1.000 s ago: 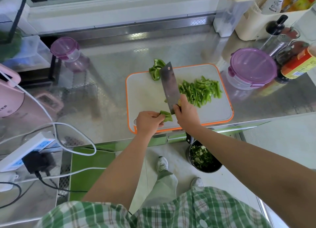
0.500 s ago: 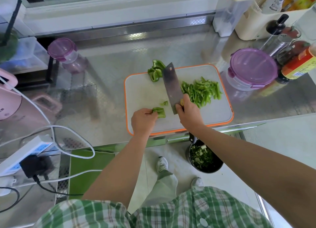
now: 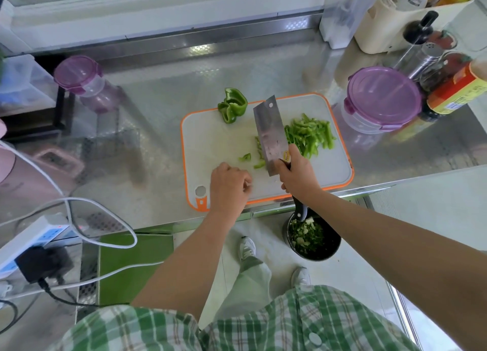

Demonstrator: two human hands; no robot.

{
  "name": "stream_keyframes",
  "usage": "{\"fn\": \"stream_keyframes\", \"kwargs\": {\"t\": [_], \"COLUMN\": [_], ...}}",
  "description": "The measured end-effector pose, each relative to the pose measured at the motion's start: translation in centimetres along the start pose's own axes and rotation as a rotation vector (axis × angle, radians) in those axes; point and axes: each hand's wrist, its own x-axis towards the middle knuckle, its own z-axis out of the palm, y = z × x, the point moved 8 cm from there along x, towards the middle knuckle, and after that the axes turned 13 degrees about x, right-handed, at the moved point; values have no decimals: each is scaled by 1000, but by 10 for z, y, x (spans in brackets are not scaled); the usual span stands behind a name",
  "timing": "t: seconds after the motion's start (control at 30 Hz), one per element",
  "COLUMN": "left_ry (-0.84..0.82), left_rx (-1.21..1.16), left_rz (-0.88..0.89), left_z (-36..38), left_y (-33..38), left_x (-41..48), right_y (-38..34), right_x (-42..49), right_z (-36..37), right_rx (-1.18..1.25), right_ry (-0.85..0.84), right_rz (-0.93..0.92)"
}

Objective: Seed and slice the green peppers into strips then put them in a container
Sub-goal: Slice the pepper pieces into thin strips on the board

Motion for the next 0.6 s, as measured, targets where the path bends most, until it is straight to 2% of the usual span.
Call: {"fn": "stream_keyframes", "kwargs": {"t": [0.17,0.37,0.6], "left_ry": [-44,-204,-282], "left_rx": [4,69,330], "left_rz": [-22,-89,29], "left_z": [12,19,25], "left_y": [12,13,24], "left_x": [4,9,9], "right_y": [7,18,31], "right_x": [-2,-4,-7], "right_z": [-9,-20,-30], "right_rx": [86,145,152], "right_ry": [18,36,23], "right_rz": [31,62,71]}}
